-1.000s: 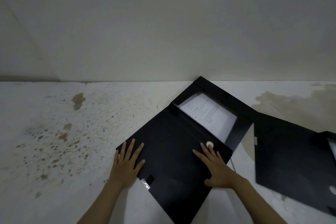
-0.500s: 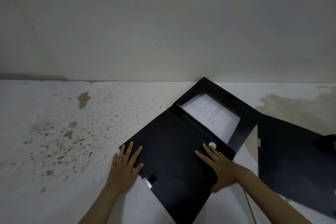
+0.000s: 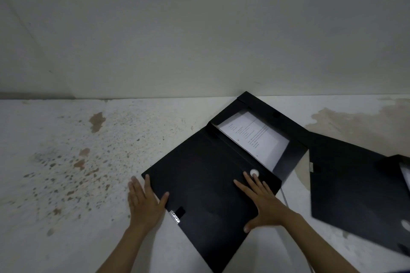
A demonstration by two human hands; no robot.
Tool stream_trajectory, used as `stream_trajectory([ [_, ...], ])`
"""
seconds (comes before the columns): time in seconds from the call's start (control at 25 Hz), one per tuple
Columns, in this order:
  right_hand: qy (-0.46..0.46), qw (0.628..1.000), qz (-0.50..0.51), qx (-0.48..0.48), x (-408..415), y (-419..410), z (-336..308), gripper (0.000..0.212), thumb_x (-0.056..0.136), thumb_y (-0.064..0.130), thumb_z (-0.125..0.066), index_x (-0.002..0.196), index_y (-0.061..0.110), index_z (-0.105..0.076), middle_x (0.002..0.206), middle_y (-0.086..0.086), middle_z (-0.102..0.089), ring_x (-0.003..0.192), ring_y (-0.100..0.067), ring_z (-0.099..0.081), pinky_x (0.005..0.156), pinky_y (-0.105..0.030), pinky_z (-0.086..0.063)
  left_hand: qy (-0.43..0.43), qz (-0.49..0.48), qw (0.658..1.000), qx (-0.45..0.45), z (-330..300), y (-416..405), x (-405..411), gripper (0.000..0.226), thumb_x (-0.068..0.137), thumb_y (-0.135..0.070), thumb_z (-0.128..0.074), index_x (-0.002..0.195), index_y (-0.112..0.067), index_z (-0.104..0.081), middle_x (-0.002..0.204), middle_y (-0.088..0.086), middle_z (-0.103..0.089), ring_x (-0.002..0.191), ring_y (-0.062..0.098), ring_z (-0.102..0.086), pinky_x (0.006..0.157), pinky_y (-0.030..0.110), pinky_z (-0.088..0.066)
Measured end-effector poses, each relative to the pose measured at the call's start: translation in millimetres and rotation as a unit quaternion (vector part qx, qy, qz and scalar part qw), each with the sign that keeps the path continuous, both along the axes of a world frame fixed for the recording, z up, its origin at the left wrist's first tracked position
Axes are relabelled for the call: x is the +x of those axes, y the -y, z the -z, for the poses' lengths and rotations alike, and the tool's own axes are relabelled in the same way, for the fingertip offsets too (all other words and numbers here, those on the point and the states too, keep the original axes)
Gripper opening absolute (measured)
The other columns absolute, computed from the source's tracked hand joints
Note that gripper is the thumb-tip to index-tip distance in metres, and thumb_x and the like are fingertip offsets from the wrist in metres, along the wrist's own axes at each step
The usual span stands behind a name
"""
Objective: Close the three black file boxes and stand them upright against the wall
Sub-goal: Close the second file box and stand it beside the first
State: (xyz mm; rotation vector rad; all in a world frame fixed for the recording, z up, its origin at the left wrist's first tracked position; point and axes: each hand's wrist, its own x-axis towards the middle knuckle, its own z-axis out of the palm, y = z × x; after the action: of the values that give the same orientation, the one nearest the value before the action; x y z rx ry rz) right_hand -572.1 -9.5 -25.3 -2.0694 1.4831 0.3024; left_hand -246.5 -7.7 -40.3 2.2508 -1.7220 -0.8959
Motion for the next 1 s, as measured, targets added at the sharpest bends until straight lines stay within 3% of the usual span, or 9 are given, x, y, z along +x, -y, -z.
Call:
stream_trajectory([
  [0.12,0.016,0.999,0.039,-0.012,25.0,-7.9,4.2,0.120,0.047,0.086,-0.052,0.134,0.049,0.021,0.147,0.005,0.034,0.135,-0.022,0.035,0.114,-0.049,0.015,-0.018,-0.036,0.999,0.021,-5.3,1.5,-9.8,0.077,0.093,-0.046,-0.038,0.147,-0.019,0.012,0.153,0.018,0.028,0.142,0.031,0.027,0.115,0.043,0.015],
  [0.32,0.016,0.988,0.136,-0.066,96.0,-21.1,14.6,0.118,0.045,0.095,-0.015,0.138,0.034,0.026,0.143,-0.007,0.038,0.132,-0.027,0.035,0.107,-0.044,0.017,-0.061,-0.071,0.995,0.035,-12.5,11.5,-16.0,0.075,0.093,-0.042,-0.041,0.148,-0.018,0.004,0.156,0.016,0.021,0.144,0.031,0.021,0.117,0.044,0.010],
  [0.4,0.025,0.981,0.184,-0.057,125.1,-23.4,17.1,0.119,0.042,0.096,-0.009,0.135,0.034,0.031,0.141,-0.009,0.040,0.129,-0.025,0.039,0.106,-0.045,0.018,-0.080,-0.089,0.993,0.018,-16.2,13.5,-17.7,0.074,0.092,-0.036,-0.045,0.148,-0.015,-0.002,0.158,0.016,0.012,0.146,0.031,0.013,0.119,0.042,0.004],
  [0.48,0.027,0.976,0.211,-0.038,143.5,-21.1,15.9,0.119,0.047,0.093,-0.015,0.133,0.028,0.034,0.145,-0.012,0.038,0.129,-0.027,0.039,0.109,-0.047,0.016,-0.108,-0.103,0.989,-0.010,-19.8,15.4,-18.5,0.071,0.091,-0.030,-0.050,0.147,-0.010,-0.010,0.158,0.018,-0.002,0.146,0.031,0.001,0.119,0.041,-0.003],
  [0.6,-0.018,0.985,0.173,-0.014,140.4,-15.2,8.7,0.110,0.066,0.080,-0.032,0.136,0.023,0.030,0.150,-0.015,0.032,0.138,-0.036,0.026,0.113,-0.053,0.002,-0.145,-0.147,0.977,-0.056,-25.6,21.4,-16.2,0.062,0.088,-0.021,-0.054,0.142,-0.005,-0.027,0.148,0.020,-0.032,0.138,0.035,-0.026,0.116,0.042,-0.019],
  [0.72,-0.026,0.994,0.110,-0.008,122.4,-15.1,0.6,0.104,0.074,0.072,-0.045,0.141,0.031,0.021,0.152,-0.012,0.030,0.141,-0.037,0.019,0.113,-0.055,-0.003,-0.193,-0.238,0.951,-0.036,-30.9,32.7,-6.5,0.053,0.087,-0.022,-0.054,0.136,-0.010,-0.039,0.142,0.020,-0.037,0.130,0.038,-0.035,0.111,0.046,-0.029],
  [0.84,-0.028,0.995,0.089,-0.018,116.2,-17.7,-1.9,0.108,0.061,0.083,-0.034,0.141,0.035,0.020,0.149,-0.009,0.034,0.142,-0.037,0.015,0.113,-0.055,-0.006,-0.269,-0.293,0.917,-0.015,-33.6,42.4,5.0,0.045,0.086,-0.023,-0.055,0.129,-0.012,-0.047,0.136,0.017,-0.044,0.115,0.032,-0.048,0.102,0.041,-0.041],
  [1.0,0.009,0.993,0.112,-0.022,117.6,-20.0,-6.1,0.102,0.073,0.070,-0.049,0.142,0.037,0.018,0.153,-0.008,0.029,0.142,-0.035,0.016,0.114,-0.053,-0.005,-0.352,-0.275,0.894,-0.024,-63.1,46.3,15.6,0.037,0.090,-0.012,-0.053,0.126,-0.010,-0.047,0.127,0.018,-0.054,0.094,0.023,-0.055,0.079,0.031,-0.047],
])
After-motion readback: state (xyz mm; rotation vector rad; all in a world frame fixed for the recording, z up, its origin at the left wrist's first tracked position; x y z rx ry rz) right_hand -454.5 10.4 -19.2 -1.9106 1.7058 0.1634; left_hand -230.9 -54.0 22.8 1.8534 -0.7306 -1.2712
